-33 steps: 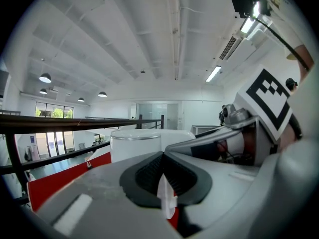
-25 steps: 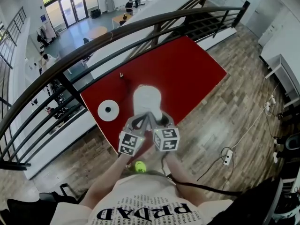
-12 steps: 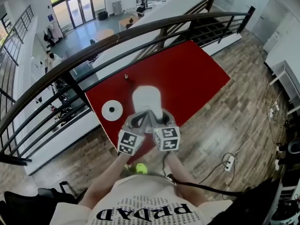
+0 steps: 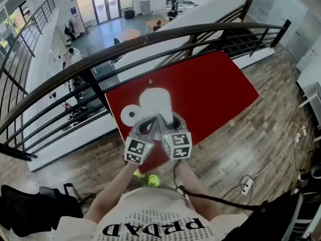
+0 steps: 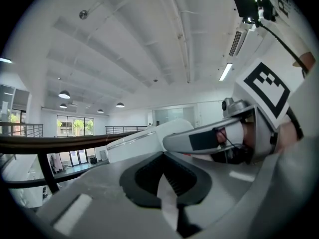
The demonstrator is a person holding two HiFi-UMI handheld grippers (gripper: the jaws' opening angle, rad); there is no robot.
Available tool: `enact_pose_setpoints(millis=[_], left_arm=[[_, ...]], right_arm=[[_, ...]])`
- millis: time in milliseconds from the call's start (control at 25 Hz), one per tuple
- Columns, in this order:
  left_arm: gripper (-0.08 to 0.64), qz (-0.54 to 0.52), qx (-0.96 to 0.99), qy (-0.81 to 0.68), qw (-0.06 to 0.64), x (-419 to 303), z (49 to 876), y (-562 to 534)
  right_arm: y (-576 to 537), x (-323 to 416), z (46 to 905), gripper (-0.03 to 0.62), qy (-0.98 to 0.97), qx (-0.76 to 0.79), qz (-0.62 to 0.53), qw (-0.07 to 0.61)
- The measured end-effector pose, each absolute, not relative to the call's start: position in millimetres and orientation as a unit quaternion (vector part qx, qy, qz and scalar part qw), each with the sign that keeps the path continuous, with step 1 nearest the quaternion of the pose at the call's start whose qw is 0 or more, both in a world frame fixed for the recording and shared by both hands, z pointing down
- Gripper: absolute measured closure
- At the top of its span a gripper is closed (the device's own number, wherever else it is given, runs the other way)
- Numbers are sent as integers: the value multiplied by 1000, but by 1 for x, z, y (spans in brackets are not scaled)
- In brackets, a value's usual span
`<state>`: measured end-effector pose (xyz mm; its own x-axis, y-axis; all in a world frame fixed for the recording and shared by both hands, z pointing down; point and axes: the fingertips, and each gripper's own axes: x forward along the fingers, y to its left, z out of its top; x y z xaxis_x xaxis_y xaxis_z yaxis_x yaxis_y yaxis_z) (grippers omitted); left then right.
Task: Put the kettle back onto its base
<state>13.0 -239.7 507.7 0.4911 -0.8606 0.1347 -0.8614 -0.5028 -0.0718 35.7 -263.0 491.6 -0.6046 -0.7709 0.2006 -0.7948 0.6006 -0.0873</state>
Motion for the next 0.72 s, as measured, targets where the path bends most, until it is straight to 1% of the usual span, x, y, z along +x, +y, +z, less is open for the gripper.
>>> enact_pose_setpoints(millis=[320, 520, 720], left_arm=[[569, 84, 841, -535, 11, -39, 508, -240], [569, 82, 823, -562, 24, -84, 514, -250], [569, 78, 813, -576, 23, -121, 511, -267]], right_arm=[[-271, -26, 490, 445, -912, 393, 102, 62], [-284, -58, 491, 446, -918, 377, 98, 69], [-304, -90, 491, 446, -922, 369, 97, 70]])
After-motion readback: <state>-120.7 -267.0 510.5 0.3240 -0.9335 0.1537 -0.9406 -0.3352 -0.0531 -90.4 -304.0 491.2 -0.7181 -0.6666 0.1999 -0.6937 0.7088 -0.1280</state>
